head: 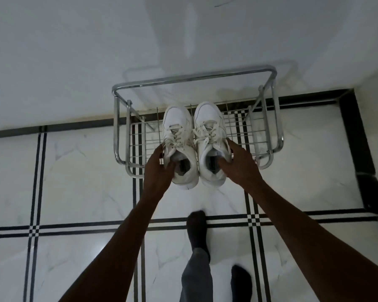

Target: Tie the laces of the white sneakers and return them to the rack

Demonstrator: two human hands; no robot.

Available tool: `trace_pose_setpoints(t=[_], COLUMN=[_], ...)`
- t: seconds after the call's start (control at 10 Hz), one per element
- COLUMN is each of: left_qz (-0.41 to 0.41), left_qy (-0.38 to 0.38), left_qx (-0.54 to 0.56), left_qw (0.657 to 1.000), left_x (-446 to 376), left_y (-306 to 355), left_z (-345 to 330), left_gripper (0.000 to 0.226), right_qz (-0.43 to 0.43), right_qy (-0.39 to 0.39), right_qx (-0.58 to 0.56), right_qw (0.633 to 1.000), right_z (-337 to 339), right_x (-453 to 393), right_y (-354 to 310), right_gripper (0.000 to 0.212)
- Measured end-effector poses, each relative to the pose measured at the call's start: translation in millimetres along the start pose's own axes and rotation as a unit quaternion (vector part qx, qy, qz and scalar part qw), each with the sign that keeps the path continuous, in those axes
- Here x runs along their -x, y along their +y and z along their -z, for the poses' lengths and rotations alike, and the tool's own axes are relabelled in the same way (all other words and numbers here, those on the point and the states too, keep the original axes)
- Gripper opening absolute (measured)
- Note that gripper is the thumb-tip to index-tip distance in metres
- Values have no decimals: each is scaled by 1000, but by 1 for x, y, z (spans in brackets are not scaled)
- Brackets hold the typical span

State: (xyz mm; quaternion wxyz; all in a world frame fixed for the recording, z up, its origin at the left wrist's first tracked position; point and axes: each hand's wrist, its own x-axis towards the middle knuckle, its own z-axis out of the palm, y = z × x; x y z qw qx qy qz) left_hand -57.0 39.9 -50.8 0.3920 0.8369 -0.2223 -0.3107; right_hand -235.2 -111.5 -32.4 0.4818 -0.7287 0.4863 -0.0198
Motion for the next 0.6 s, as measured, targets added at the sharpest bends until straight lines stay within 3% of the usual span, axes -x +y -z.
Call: trace_pose_setpoints(t=[0.3,0.6], left_qz=[10,2], left_qy=[-21,-69], left_qx=[9,-51], left_qw=[1000,996], left_x=[-50,-54], left_y=[-5,-11], left_z=[-6,2], left_gripper=[56,70], right_qz=[-35,-34], right_qy=[28,-12], right_qx=[14,51], right_qw=[999,998], right_z=[-20,-11], right_x=[-45,-51], right_y=[4,-3], right_gripper=[69,67])
